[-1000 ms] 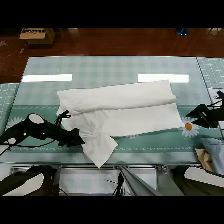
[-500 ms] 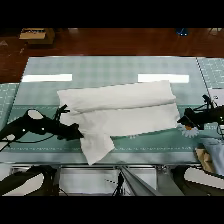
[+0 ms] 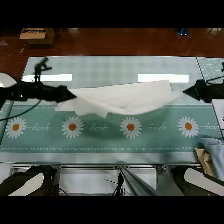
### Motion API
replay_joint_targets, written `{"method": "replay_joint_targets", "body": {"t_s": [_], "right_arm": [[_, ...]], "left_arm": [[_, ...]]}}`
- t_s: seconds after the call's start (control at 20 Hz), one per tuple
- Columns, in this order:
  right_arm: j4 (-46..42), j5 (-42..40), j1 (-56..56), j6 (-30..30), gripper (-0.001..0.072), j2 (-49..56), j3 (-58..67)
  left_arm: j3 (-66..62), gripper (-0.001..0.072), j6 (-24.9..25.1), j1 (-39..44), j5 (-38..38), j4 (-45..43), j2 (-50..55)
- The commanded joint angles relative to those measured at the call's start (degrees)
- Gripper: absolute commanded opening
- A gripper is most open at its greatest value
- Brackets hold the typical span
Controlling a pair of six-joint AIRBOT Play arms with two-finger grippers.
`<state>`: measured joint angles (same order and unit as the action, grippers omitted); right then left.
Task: Fold the shirts.
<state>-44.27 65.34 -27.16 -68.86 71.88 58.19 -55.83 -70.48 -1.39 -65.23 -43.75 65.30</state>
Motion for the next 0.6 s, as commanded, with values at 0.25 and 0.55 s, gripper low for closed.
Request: {"method": "replay_joint_targets", "body": {"t_s": [0.25, 0.55], "right_arm": [[3.5, -32.9, 13.4, -2.6, 0.0019, 7.6, 2.8], [5.2, -37.4, 13.8, -4.3, 0.0020, 13.5, 2.8]], "left_arm": [[-5.7, 0.0018, -0.2, -1.5, 8.3, 0.1, 10.7], [-5.8, 0.0019, -0.2, -5.0, 13.0, 0.1, 17.9]]}}
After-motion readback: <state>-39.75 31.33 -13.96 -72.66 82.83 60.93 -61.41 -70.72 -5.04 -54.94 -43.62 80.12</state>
